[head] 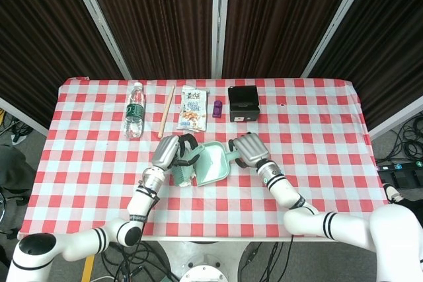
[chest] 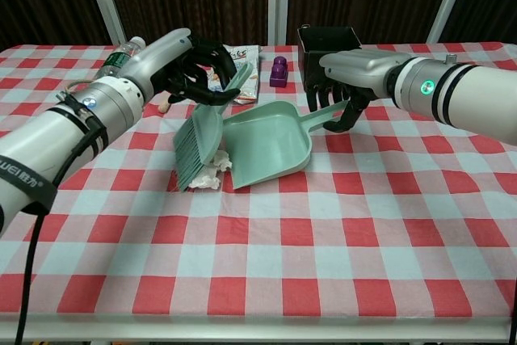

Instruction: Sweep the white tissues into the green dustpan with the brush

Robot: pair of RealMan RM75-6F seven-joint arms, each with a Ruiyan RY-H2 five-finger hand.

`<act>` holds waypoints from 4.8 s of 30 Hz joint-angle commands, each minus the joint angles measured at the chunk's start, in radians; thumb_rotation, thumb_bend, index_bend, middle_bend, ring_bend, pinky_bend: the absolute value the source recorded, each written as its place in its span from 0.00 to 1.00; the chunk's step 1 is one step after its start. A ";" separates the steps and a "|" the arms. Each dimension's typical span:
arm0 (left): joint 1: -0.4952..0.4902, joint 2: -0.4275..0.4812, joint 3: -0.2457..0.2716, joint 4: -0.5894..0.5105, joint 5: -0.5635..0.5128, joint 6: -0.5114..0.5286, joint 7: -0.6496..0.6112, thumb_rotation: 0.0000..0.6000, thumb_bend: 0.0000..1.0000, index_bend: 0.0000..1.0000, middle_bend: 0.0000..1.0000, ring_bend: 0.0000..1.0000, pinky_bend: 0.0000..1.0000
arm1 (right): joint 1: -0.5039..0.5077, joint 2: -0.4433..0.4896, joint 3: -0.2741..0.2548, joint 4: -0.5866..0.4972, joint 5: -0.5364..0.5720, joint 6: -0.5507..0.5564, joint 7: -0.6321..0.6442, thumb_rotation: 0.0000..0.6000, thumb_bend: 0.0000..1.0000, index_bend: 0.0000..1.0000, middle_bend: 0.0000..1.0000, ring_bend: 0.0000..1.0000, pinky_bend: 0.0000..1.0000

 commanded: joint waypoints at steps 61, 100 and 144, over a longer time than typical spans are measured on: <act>0.019 0.003 -0.060 0.007 0.003 -0.053 -0.457 1.00 0.56 0.58 0.58 0.68 0.88 | -0.019 -0.049 0.070 0.062 -0.107 -0.085 0.300 1.00 0.55 0.71 0.46 0.41 0.30; -0.054 -0.278 -0.124 0.259 0.003 0.042 -0.325 1.00 0.57 0.57 0.58 0.63 0.85 | -0.040 -0.050 0.076 0.035 -0.006 -0.119 0.345 1.00 0.56 0.69 0.35 0.38 0.28; 0.113 0.324 0.053 -0.209 -0.096 -0.077 0.236 1.00 0.58 0.55 0.55 0.58 0.85 | -0.253 0.358 -0.056 -0.295 -0.186 0.211 0.210 1.00 0.33 0.10 0.16 0.10 0.12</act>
